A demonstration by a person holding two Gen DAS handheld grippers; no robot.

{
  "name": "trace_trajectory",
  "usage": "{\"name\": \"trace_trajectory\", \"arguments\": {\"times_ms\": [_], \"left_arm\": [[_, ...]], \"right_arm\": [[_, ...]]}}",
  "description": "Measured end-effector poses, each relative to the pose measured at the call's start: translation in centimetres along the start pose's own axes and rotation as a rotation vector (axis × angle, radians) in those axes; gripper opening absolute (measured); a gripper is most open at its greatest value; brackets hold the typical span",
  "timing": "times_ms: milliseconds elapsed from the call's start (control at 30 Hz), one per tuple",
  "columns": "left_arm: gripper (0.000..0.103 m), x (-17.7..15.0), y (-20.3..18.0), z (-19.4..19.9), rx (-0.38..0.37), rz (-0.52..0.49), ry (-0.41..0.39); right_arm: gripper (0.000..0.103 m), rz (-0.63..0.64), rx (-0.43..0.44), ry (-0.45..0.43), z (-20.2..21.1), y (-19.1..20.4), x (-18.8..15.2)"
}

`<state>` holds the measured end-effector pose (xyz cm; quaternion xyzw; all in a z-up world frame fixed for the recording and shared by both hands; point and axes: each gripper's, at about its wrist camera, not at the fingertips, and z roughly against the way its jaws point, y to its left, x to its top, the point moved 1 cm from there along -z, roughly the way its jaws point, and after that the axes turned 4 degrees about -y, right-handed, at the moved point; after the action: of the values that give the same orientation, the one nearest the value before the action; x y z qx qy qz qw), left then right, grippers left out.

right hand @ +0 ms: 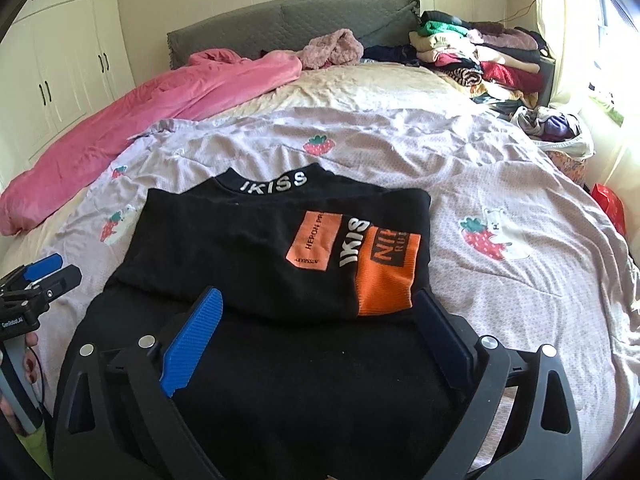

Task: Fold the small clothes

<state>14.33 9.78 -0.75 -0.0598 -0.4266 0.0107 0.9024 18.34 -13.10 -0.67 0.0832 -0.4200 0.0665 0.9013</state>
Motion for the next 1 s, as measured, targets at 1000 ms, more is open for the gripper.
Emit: {"name": "trace_trajectory", "arguments": {"times_ms": [1000], "left_arm": [[0.093, -1.6, 0.0, 7.5, 0.092, -0.057, -0.059]], "right_arm": [[0.098, 0.016, 0.003, -0.107, 8.4, -1.3, -1.4]]}}
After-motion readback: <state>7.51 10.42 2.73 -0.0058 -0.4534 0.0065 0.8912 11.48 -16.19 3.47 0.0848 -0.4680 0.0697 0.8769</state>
